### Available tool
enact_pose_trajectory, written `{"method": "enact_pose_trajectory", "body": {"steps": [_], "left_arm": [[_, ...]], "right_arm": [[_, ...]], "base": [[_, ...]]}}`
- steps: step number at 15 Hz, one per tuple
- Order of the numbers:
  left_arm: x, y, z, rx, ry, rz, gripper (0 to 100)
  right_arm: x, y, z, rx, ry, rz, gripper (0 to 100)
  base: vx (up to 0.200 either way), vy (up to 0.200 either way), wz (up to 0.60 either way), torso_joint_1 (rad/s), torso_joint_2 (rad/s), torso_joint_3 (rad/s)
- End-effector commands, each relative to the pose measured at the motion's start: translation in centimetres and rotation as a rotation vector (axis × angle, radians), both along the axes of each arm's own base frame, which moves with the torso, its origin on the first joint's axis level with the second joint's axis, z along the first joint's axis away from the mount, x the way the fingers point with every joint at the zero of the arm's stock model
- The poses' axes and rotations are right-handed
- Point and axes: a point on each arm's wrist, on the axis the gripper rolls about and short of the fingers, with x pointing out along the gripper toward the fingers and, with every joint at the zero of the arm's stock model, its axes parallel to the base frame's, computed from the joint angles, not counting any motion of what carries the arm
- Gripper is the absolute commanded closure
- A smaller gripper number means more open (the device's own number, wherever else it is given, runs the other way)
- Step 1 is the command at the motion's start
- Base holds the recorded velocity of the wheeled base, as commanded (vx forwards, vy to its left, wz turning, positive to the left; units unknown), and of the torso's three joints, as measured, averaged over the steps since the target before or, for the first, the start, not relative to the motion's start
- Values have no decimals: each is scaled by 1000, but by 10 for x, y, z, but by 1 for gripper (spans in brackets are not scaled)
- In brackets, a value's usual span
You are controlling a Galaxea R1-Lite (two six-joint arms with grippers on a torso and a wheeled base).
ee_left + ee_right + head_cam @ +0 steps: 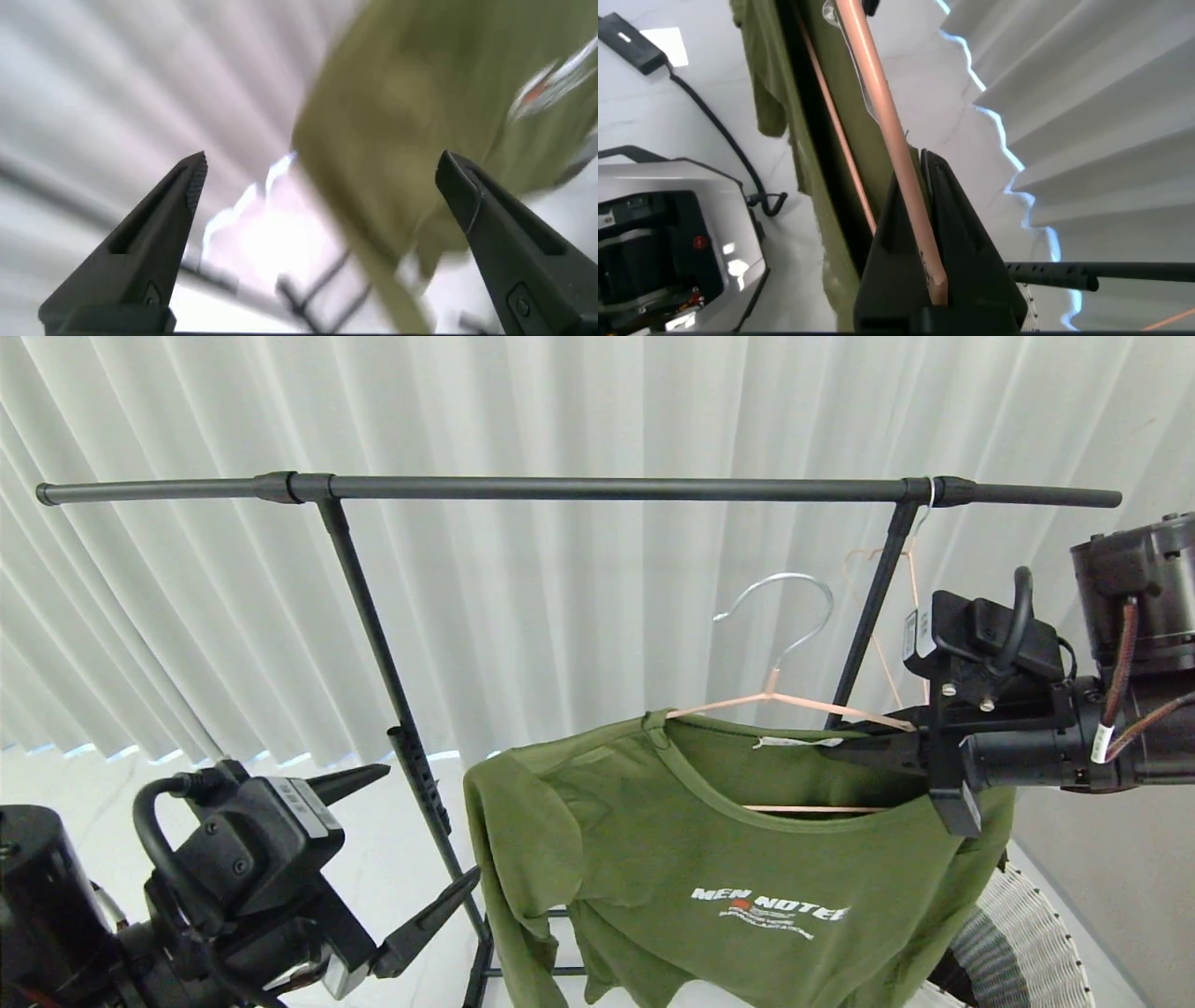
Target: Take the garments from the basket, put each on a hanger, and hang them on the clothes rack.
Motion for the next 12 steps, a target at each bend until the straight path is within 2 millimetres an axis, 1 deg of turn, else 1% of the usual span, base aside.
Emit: {"method": "enact_pose_trajectory", "body": {"steps": [1,3,5,6,7,9,12], "left_arm": [[2,8,-25,50,112,51,0],[15,6,-33,67,167,72,0],[32,-2,-33,67,182,74,0],[39,-3,-33,52,190,85,100],[43,-3,-33,43,197,96,100],[45,1,-34,43,201,122,100],[47,22,-37,40,213,222,100]], "right_arm": [[-3,-1,4,10,-12,8,100],[-7,0,6,20,-19,30,100],[-10,-2,8,28,-25,36,100],[-11,-2,9,29,-27,36,100],[-12,-3,10,31,-30,36,100],[-13,-4,10,32,-33,33,100],[-14,-5,10,30,-33,24,100]], "base": [[0,0,0,0,0,0],[0,0,0,0,0,0],[0,0,0,0,0,0],[0,0,0,0,0,0],[0,0,0,0,0,0],[0,0,0,0,0,0],[0,0,0,0,0,0]]}}
